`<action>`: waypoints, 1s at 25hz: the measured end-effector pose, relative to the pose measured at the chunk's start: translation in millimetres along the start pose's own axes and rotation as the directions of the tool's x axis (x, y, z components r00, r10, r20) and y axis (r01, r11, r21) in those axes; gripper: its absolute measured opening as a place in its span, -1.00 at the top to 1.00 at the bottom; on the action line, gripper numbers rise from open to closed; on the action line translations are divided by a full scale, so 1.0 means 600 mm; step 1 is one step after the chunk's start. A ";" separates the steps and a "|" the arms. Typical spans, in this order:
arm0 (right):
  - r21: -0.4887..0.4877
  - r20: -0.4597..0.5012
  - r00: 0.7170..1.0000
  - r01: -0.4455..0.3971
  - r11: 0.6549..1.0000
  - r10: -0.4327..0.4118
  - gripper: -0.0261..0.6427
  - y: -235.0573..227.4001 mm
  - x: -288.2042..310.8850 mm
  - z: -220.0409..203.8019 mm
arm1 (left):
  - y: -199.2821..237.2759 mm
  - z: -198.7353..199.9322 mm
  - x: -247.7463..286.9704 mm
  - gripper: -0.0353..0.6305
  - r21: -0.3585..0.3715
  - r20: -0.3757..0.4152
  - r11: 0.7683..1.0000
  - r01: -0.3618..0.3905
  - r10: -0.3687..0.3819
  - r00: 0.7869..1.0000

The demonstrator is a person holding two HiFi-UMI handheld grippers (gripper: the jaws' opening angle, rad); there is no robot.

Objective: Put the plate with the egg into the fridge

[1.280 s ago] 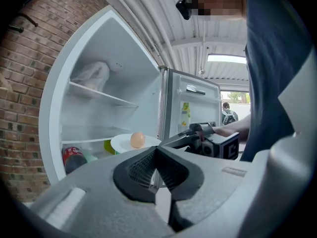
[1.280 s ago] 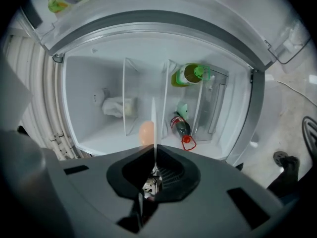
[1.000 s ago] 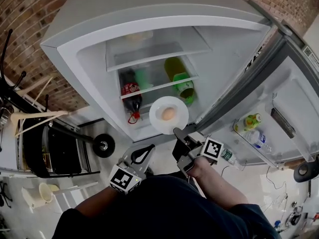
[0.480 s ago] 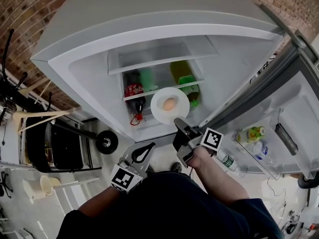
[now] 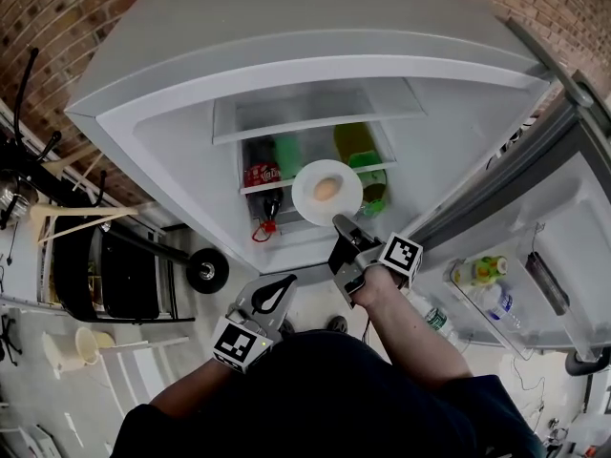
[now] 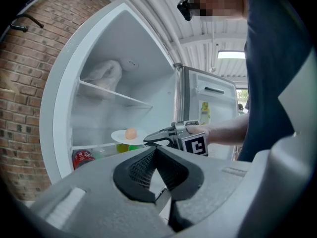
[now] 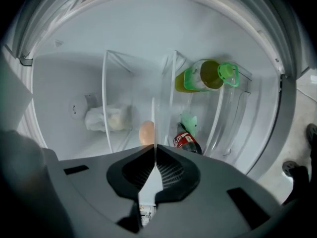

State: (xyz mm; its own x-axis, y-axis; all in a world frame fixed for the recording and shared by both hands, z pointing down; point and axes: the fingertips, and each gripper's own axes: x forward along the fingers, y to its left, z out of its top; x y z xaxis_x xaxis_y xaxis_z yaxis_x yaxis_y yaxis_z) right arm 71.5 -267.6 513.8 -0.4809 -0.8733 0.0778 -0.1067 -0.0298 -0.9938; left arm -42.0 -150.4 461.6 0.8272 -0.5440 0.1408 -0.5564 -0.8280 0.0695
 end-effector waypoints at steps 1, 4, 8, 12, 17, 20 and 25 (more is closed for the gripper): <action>0.000 0.001 1.000 0.004 1.000 -0.004 0.86 -0.002 0.004 0.003 | -0.001 -0.001 0.001 0.88 0.008 0.002 1.000 0.002 -0.002 1.000; 0.007 0.004 1.000 0.012 1.000 -0.012 0.86 -0.010 0.014 0.011 | -0.001 -0.001 0.004 0.88 0.012 0.007 1.000 -0.005 0.005 1.000; 0.017 0.009 1.000 0.015 1.000 -0.015 0.86 -0.014 0.030 0.024 | 0.003 -0.002 0.002 0.88 0.004 0.004 1.000 -0.019 0.019 1.000; 0.034 0.016 1.000 0.022 0.999 -0.023 0.85 -0.021 0.050 0.036 | 0.013 -0.006 -0.001 0.88 0.002 0.002 0.999 -0.040 0.040 0.999; 0.045 0.021 1.000 0.022 0.999 -0.023 0.85 -0.019 0.074 0.048 | 0.020 -0.009 -0.005 0.88 -0.016 -0.001 0.998 -0.058 0.058 0.998; 0.045 0.017 0.999 0.029 0.999 -0.030 0.85 -0.020 0.085 0.050 | 0.023 -0.011 -0.006 0.88 -0.007 -0.005 0.998 -0.061 0.061 0.998; 0.047 0.006 0.999 0.040 0.998 -0.040 0.84 -0.024 0.104 0.049 | 0.029 -0.012 -0.010 0.88 -0.010 -0.011 0.998 -0.070 0.070 0.998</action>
State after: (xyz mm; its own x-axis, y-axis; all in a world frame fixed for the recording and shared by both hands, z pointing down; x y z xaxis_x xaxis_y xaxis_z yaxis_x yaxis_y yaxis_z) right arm 68.3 -336.0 531.0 -0.4712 -0.8742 0.1173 -0.0852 -0.0873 -0.9925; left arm -57.0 -160.4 468.9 0.7854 -0.5990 0.1558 -0.6136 -0.7866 0.0692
